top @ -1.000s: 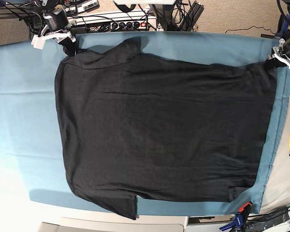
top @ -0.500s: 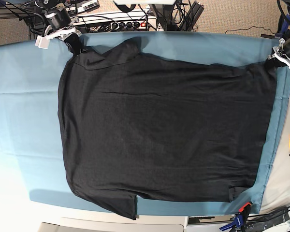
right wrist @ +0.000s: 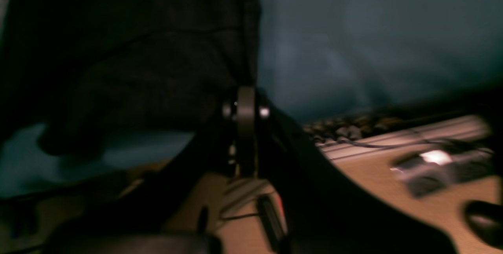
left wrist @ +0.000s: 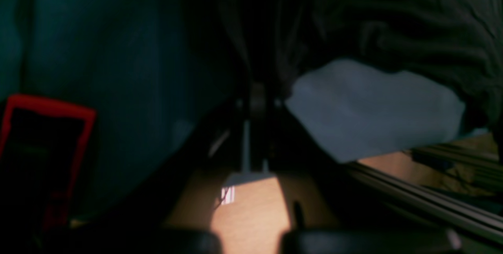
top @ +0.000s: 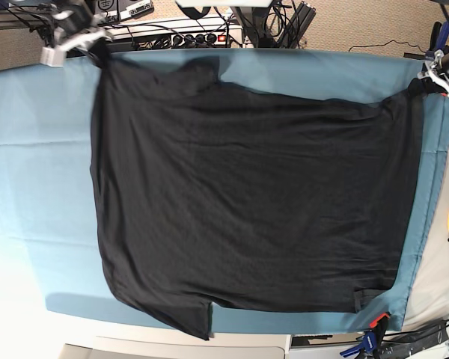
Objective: Fold the T-shirt properly
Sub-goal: 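Lift both shoulder corners and pull the shirt toward the robot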
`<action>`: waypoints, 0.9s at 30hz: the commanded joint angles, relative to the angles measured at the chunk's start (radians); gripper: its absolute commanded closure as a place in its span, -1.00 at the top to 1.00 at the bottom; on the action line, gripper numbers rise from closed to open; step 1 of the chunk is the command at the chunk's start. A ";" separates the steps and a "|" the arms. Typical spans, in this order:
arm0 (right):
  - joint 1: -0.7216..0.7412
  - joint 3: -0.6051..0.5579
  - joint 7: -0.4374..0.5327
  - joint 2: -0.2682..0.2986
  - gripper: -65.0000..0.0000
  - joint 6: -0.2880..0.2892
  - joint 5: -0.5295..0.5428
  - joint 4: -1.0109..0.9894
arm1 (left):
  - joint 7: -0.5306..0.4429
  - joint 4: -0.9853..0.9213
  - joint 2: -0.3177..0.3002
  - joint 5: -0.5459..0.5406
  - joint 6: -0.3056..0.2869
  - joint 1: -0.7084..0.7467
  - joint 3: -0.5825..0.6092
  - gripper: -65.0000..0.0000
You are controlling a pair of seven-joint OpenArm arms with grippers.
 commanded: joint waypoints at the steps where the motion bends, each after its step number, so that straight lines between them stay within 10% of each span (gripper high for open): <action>1: -0.021 0.026 0.013 0.020 -1.00 0.007 0.017 0.040 | 0.008 0.019 -0.027 -0.039 -0.013 0.009 -0.009 -1.00; 27: -0.211 0.106 -0.012 0.098 -1.00 0.007 0.057 0.164 | 0.116 0.100 -0.073 -0.205 -0.057 0.199 -0.174 -1.00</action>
